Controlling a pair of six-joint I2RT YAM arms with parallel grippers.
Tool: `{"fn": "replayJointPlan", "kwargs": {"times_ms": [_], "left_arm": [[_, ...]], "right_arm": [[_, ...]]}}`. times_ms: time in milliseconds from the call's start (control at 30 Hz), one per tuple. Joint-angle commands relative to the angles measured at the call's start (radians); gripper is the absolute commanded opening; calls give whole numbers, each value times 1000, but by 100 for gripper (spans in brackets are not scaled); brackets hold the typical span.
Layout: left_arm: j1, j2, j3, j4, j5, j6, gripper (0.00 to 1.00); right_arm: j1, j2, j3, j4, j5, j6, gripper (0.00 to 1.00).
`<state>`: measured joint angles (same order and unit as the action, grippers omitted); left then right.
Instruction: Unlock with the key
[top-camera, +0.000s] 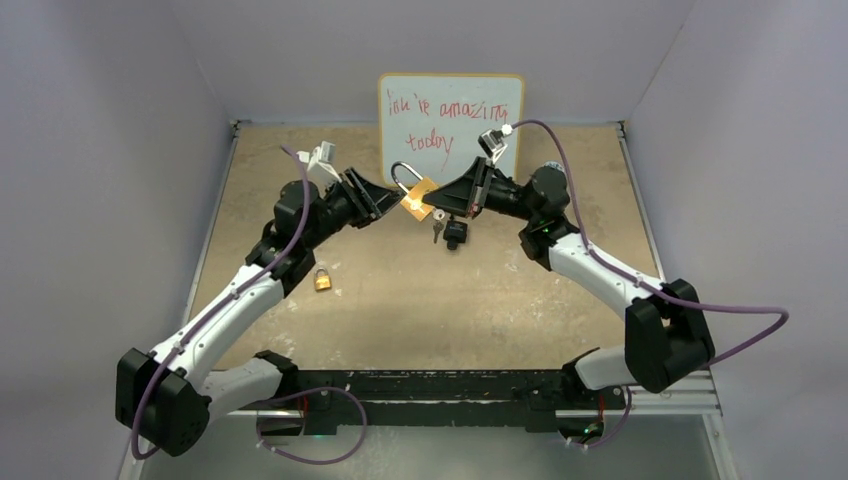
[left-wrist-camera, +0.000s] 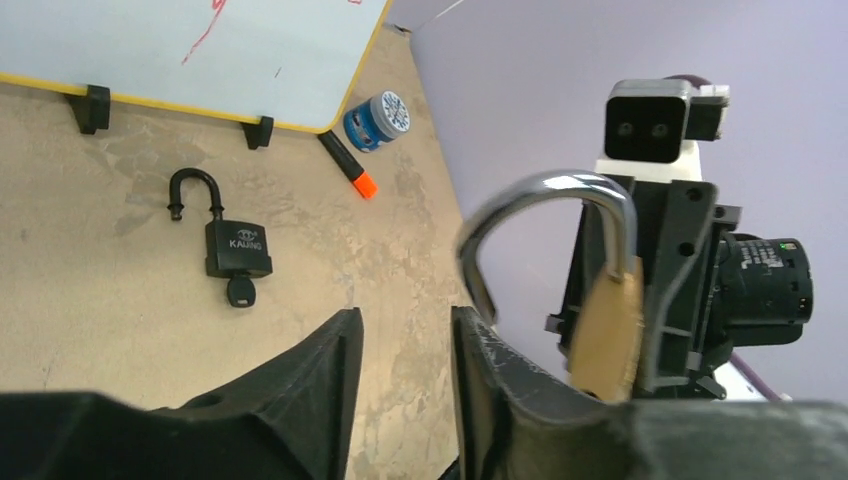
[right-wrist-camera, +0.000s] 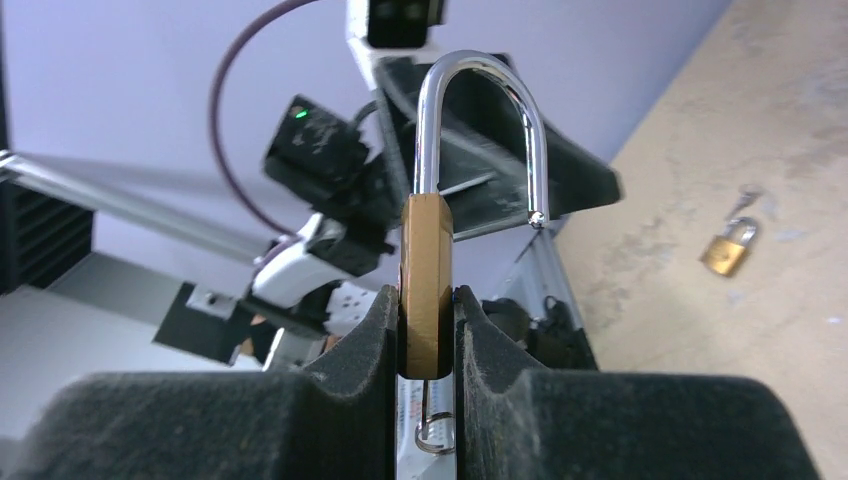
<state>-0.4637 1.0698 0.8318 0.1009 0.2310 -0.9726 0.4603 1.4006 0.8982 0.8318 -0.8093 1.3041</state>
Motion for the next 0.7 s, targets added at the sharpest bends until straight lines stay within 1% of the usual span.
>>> {"fn": "replayJointPlan", "kwargs": {"times_ms": [0,67,167,267,333,533,667], "left_arm": [[5,23,31,166,67,41,33],[5,45,48,195,87,41,29],[5,69,51,274,114,20,28],[5,92,45,372,143,-14,27],[5,107,52,401,149,-25,27],[5,153,77,390,142,-50,27],[5,161,103,242,75,-30,27]], "right_arm": [[4,-33,10,340,-82,206,0],[3,-13,2,425,-90,283,0],[3,21,-1,525,-90,360,0],[3,37,-11,557,-84,394,0],[3,42,-10,548,-81,400,0],[5,44,-8,442,-93,335,0],[4,40,5,438,-96,328,0]]}}
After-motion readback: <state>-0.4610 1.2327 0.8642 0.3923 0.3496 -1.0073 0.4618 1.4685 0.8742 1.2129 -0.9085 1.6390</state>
